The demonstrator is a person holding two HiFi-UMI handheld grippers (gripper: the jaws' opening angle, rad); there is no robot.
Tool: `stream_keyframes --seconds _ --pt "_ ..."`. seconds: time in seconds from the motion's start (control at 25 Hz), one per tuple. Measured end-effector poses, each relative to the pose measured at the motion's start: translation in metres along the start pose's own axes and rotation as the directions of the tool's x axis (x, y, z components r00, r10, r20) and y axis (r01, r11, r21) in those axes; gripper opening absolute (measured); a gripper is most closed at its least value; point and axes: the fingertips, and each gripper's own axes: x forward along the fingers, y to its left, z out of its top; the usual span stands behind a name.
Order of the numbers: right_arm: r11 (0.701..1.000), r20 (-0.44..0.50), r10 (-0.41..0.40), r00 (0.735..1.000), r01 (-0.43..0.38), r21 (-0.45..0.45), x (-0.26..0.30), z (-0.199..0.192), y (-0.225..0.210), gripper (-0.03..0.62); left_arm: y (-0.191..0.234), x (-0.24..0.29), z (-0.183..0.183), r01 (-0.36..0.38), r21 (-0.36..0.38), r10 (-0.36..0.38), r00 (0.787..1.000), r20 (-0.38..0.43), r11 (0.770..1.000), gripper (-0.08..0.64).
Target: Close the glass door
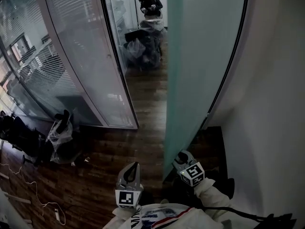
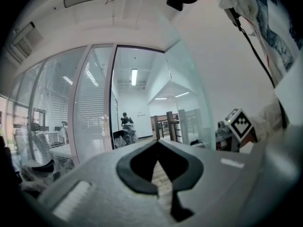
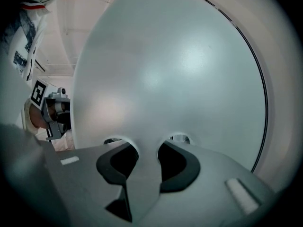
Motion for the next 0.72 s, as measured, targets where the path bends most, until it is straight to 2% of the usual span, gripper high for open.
stream_keyframes --seconds 0.32,0.52,0.72 --pt "1.000 -0.009 -0.024 1.000 0.024 0.014 0.019 0.003 0.002 0.130 0.022 0.010 -0.012 0.018 -0.030 -0.018 1.000 -0.015 0.999 -0.001" --pt "0.999 -0.017 -0.049 0.999 0.049 0.018 0.038 0.007 0.002 0.130 0.046 0.023 -0.015 0.047 -0.012 -0.047 0.999 -0.002 0.999 -0.001" --pt "0.995 -0.040 -0.092 0.995 0.093 0.022 0.060 0.008 0.000 0.129 0.070 0.037 -0.005 0.072 -0.023 -0.072 0.997 -0.008 0.997 -0.001"
